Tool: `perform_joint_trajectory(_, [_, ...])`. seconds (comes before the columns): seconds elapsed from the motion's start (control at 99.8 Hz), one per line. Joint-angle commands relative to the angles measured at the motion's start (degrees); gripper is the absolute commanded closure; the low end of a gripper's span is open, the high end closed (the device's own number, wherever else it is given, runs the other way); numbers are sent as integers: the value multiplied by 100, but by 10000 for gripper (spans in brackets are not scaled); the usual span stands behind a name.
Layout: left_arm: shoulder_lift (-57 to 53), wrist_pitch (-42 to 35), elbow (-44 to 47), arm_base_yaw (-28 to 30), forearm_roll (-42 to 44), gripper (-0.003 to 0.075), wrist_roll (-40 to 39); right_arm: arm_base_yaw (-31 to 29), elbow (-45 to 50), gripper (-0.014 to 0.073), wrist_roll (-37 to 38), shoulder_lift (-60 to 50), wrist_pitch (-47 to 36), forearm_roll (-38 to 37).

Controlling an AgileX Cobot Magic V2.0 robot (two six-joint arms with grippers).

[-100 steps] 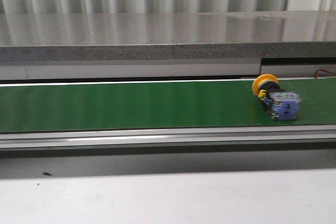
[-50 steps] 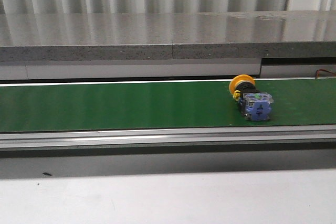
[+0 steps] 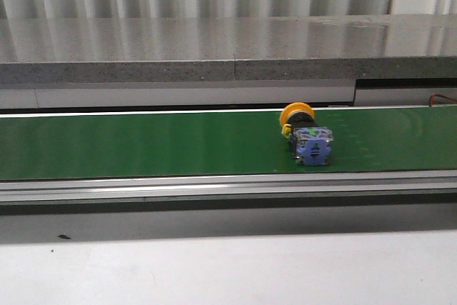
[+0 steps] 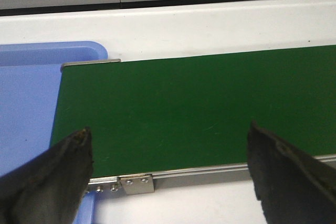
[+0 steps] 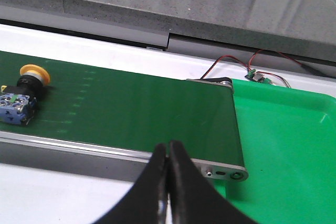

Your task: Move button from right to left

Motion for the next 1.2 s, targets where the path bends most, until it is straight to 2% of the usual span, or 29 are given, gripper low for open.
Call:
perform_joint_trajectory(0.0, [29,-390,-281,-39,-205,157,-39,6,-150,661,-38,48,-475,-20])
perform_joint_trajectory(0.25, [1058,1245,-1317,-39,-615,158,-39,6,-150,661,-38,48,-480,-20])
perform_joint_trajectory(0.371, [1685,1722,-1786,-52,-857,158,-54,6,-150,661,-38,48,-473,-20])
perform_joint_trajectory(0.531, [2348,1951,-2280,-376,-867,158,-340,6,-150,661,-38,48,-473,-20])
perform_joint_trajectory(0.861, [3731,2289,-3269,-1708,-733,158,-1140,6,-150,661,-38,48,-473,-20])
perform_joint_trajectory(1.042, [4479,2344,-3862,-2399,-880,158,-1288,6,-150,661,-38,48,-473,-20])
perform_joint_trajectory(1.192, [5049,2435,-4326,-2692,-1096,158,-1288,6,-150,661,-38,48,-473,-20])
